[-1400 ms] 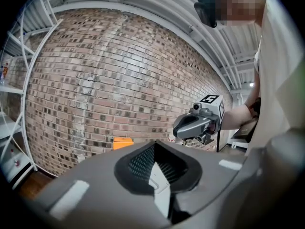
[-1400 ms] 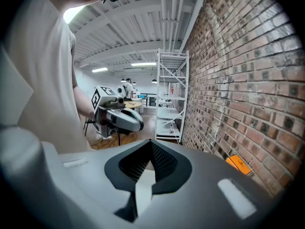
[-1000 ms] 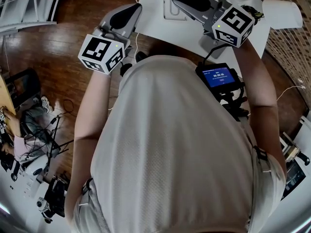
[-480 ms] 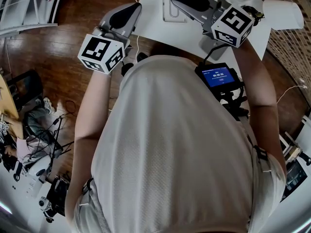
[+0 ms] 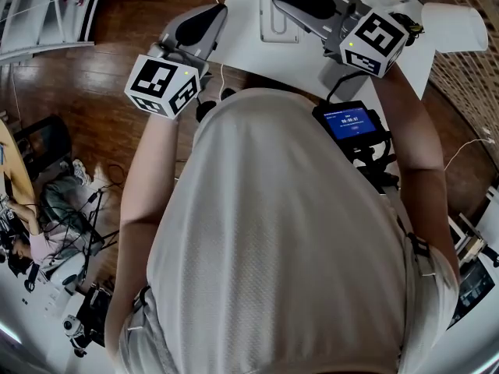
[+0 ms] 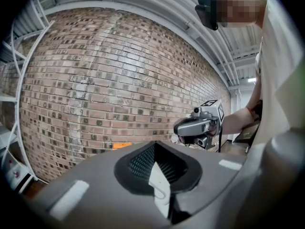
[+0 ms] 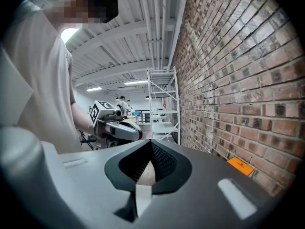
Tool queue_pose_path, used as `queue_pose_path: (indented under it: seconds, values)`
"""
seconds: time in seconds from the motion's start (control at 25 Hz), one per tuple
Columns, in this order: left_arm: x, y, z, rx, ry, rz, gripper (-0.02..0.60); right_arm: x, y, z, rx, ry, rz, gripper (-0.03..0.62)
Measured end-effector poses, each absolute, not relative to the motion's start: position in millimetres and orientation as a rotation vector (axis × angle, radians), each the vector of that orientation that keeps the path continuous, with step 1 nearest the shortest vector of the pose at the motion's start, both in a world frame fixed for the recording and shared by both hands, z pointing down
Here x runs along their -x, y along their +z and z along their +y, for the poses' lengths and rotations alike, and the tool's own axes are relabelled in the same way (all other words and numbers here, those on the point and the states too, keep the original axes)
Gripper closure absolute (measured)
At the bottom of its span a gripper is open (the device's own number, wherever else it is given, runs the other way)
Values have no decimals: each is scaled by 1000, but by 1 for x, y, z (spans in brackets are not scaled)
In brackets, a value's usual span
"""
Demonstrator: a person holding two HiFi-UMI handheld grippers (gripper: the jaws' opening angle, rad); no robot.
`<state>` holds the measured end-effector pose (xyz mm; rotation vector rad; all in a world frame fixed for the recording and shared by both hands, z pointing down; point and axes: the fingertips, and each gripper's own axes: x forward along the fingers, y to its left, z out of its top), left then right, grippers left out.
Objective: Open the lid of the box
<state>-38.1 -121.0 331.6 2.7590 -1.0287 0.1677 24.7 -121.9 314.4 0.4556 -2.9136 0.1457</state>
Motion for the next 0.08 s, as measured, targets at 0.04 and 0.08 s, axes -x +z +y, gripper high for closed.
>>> queue_pose_path:
  seconds: [0.04,0.08]
  values:
    - [38,331,-121,-2760,169,-1028,581,-25,314,-122,-455,144,-2914,594]
    - [38,330,-122,-2761,170,-1027,581,-25,313,-122,-454,142,-2914,594]
